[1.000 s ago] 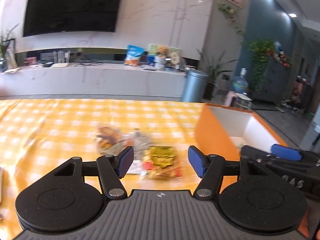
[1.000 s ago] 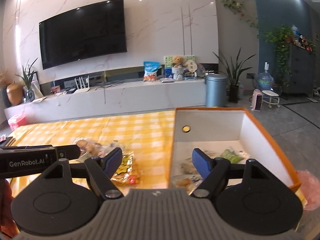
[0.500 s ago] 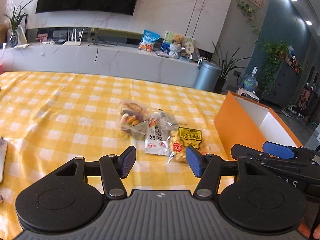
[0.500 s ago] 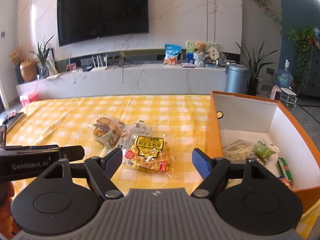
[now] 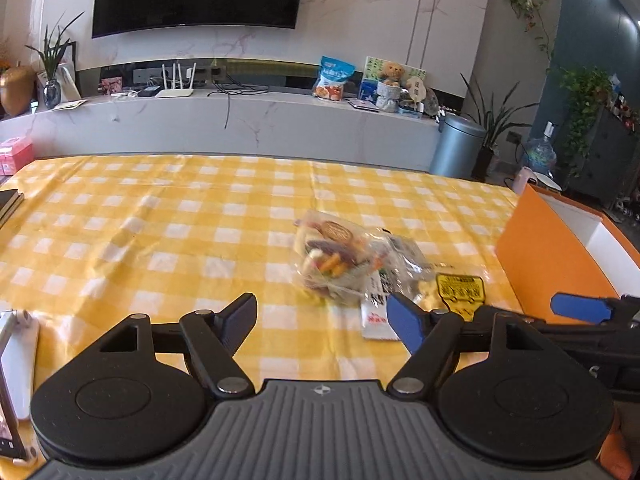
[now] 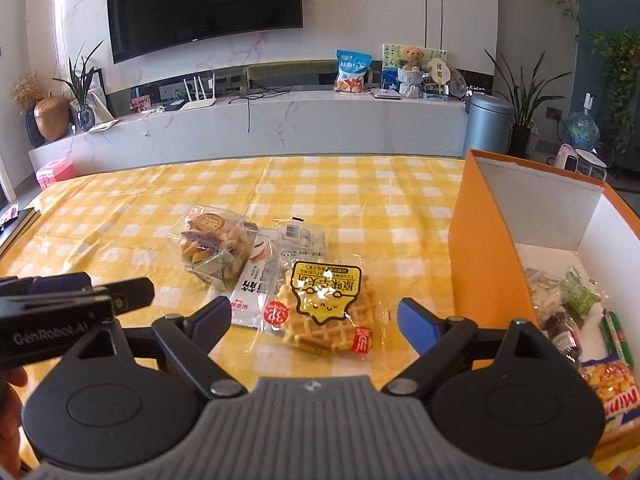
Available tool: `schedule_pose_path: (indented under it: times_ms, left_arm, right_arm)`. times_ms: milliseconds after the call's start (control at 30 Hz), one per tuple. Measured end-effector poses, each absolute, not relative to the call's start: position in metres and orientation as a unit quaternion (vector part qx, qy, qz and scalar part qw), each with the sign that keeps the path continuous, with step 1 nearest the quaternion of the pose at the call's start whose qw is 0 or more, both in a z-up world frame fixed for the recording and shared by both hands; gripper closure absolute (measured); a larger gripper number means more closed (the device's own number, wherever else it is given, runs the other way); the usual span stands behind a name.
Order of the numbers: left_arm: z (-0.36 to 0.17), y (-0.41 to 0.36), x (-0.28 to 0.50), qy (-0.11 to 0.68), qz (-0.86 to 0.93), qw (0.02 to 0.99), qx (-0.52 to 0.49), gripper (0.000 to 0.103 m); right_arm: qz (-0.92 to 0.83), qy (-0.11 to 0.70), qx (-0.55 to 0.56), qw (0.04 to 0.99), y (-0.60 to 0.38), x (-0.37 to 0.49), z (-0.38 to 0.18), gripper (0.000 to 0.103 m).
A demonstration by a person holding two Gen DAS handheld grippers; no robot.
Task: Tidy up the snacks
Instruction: 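Grasp the clear salad box with left tool while right tool grasps the yellow waffle bag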
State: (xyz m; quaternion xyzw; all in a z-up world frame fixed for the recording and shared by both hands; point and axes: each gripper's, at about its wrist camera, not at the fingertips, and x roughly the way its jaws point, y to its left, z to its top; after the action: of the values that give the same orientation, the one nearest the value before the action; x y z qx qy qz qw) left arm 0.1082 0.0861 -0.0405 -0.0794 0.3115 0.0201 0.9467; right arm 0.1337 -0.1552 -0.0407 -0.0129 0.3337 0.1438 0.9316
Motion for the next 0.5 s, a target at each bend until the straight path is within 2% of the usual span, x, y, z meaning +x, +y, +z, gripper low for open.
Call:
schedule_pose_path:
  times_ms: [100, 300, 500]
  left_arm:
    - [-0.040, 0.093, 0.115, 0.305, 0.021, 0.948, -0.088, 0.013]
    - [-0.047, 0.097, 0.128, 0.311, 0.009, 0.946, -0.092, 0.012]
    - [-0.050, 0.094, 0.147, 0.316, -0.002, 0.944, -0.091, 0.005]
  right_arm:
    - [0.142, 0.344, -0.016, 0.928, -0.148, 0.149, -0.047, 0.015]
    - [0.126, 0.370, 0.003, 0.920, -0.142, 0.178, -0.064, 0.007]
    - [0.110, 0.412, 0.026, 0.904, -0.145, 0.205, -0.085, 0.006]
